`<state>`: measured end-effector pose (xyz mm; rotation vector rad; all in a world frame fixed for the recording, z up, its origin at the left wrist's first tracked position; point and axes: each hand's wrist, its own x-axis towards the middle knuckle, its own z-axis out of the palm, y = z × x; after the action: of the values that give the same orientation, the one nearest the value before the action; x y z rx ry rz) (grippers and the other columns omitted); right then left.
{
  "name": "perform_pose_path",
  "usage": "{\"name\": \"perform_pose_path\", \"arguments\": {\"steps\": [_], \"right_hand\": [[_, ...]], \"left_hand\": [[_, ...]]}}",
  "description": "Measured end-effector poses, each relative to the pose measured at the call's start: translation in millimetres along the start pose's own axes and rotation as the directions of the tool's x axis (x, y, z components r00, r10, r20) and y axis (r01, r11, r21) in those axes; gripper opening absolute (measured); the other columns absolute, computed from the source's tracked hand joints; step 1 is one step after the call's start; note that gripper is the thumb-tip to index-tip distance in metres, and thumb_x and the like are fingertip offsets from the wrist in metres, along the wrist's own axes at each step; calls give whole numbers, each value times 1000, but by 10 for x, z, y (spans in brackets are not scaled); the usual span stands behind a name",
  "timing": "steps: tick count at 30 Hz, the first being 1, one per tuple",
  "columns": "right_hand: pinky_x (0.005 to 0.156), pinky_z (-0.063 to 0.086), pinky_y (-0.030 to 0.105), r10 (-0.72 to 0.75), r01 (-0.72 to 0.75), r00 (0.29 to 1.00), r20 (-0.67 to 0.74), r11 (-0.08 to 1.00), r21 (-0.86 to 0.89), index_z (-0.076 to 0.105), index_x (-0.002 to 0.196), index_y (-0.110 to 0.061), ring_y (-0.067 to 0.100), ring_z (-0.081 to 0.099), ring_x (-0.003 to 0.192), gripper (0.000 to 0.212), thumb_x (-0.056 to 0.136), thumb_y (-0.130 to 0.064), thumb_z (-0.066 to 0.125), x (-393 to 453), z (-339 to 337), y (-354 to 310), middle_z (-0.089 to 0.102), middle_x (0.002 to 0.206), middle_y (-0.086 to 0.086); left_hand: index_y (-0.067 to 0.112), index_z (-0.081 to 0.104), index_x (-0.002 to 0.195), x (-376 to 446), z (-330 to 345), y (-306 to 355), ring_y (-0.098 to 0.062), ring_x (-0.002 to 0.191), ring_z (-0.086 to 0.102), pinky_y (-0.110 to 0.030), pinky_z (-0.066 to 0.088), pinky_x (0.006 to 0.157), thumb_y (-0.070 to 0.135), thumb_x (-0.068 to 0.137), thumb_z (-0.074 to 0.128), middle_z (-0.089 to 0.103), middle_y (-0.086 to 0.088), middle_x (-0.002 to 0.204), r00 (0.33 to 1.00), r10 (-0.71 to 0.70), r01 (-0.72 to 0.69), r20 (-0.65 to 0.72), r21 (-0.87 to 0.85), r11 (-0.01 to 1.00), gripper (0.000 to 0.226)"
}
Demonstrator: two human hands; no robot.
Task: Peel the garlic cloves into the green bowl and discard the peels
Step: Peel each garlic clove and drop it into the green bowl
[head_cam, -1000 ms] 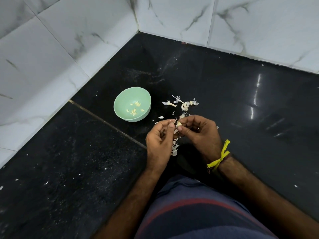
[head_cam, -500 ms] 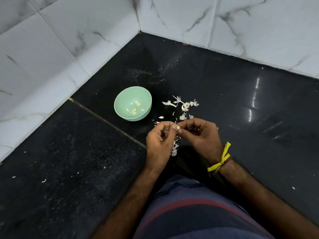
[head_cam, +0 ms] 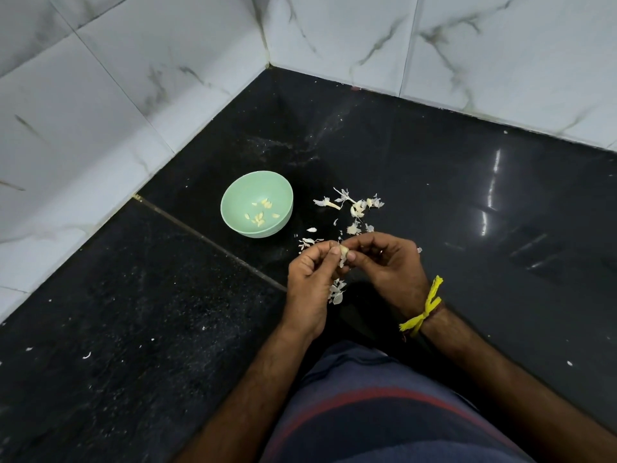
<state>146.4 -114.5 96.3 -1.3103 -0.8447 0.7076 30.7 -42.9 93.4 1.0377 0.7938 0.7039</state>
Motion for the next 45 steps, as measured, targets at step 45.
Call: {"name": "perform_pose_path", "arguments": {"steps": [45], "right_hand": [[79,40,11,-347,427,902,256,633,-646,65,91,-3,13,55,83,12,83,6,61,-18,-7,71,65,90,6]], "left_hand": [[15,66,95,-82,88,-35,-24,85,70,-49,58,79,37,89,50,72,-3,88,979,111,11,-172,586,810,29]]}}
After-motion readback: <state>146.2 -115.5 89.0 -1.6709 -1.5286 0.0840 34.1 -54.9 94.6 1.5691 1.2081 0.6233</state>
